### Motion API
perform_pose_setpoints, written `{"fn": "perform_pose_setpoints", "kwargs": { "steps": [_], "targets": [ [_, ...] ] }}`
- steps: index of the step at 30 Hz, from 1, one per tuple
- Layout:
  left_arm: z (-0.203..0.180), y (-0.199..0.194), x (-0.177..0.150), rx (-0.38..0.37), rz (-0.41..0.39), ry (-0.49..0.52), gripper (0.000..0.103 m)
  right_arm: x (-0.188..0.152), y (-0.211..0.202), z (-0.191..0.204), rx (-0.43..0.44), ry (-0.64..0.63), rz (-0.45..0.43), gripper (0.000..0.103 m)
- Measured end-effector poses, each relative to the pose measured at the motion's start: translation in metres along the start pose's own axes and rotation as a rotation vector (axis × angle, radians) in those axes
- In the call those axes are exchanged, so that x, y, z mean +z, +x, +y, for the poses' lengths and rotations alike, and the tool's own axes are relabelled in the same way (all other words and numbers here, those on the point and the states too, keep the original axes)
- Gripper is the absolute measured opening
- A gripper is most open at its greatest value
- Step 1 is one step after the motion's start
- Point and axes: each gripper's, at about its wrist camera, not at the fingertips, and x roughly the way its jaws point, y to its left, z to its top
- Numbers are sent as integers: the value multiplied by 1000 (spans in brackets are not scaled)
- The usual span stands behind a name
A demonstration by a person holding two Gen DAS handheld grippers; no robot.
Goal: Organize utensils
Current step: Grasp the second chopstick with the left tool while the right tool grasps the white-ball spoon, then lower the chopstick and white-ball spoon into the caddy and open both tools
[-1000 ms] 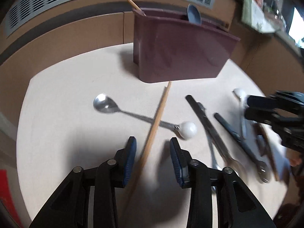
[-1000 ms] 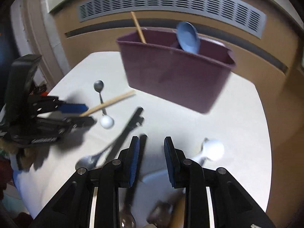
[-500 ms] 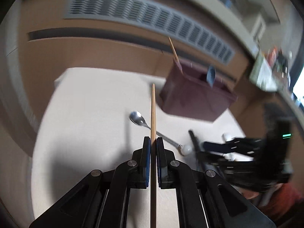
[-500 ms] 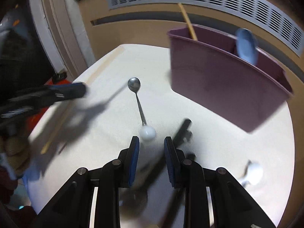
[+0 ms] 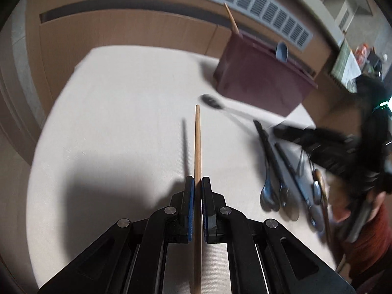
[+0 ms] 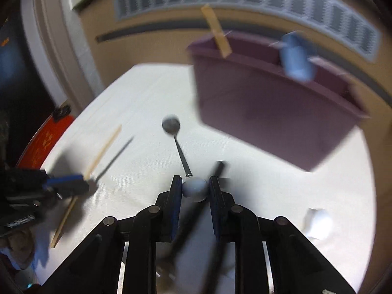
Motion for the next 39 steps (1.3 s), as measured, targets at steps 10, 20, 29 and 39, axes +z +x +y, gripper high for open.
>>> {"fn": "perform_pose_setpoints", "kwargs": {
  "steps": [10,20,29,39],
  "targets": [
    [-25,36,28,99,89,81,7,-10,-90,-56,-166,84,-212,19],
    [-38,22,55,30,78,78,5,-14,-121,-58,-169,108,-286,19],
    [-77,-76,72,-72,-307,75,5,-14,-153,-57,-214,72,-360,19],
    [-109,-150,123,-119,-535,112,5,32,-212,-66,-264,74,-487,19]
  ]
}}
